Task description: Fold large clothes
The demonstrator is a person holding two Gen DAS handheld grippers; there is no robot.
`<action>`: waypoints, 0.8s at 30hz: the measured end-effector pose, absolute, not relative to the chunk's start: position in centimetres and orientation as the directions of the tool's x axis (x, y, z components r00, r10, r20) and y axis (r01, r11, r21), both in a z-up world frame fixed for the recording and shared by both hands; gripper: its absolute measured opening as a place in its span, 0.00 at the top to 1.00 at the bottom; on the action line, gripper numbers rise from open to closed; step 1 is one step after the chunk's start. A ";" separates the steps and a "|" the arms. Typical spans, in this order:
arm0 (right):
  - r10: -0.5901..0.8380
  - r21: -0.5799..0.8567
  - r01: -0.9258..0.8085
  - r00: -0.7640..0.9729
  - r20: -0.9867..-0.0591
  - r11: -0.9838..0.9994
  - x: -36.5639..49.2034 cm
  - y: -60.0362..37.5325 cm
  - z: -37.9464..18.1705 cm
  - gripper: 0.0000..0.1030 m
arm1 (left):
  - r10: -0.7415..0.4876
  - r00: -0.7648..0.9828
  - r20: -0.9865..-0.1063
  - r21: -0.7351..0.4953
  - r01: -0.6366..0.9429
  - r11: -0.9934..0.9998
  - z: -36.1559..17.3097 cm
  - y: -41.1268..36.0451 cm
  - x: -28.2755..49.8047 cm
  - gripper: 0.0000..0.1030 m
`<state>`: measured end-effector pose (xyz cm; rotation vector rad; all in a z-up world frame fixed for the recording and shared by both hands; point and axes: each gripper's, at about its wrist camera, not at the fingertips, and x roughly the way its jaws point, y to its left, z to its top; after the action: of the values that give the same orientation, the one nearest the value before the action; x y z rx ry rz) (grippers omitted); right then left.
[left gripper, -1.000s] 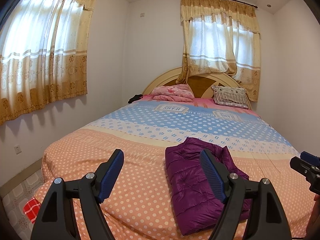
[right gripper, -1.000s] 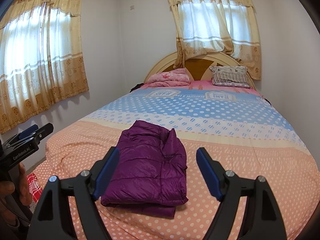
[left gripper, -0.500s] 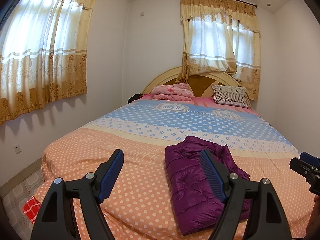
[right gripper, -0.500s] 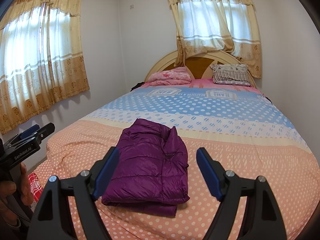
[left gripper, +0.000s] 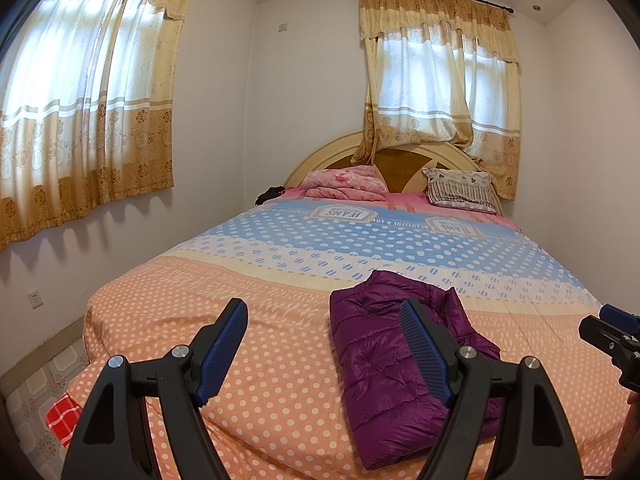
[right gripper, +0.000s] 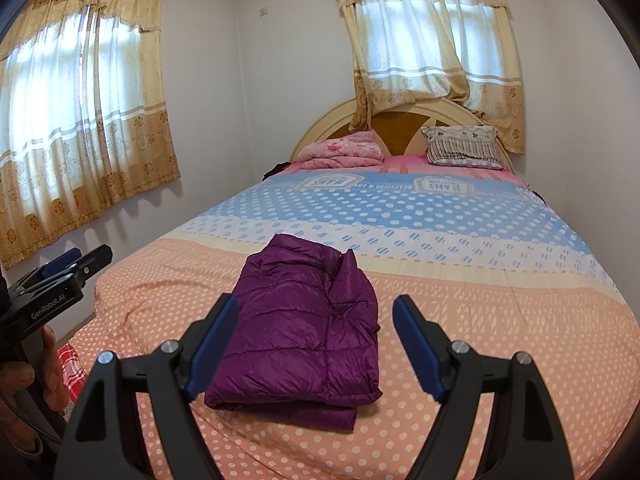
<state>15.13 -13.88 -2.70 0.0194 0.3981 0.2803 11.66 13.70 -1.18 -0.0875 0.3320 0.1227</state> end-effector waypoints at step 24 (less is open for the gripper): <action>0.272 0.075 -0.264 0.883 -0.383 0.962 15.3 -14.0 -2.8 0.20 | 0.145 0.923 -0.357 -0.034 -0.168 0.985 -2.3 14.3 12.4 0.23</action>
<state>15.30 -13.95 -2.85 0.0211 0.4022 0.2789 12.42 14.31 -2.33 -0.0644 0.3619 0.1612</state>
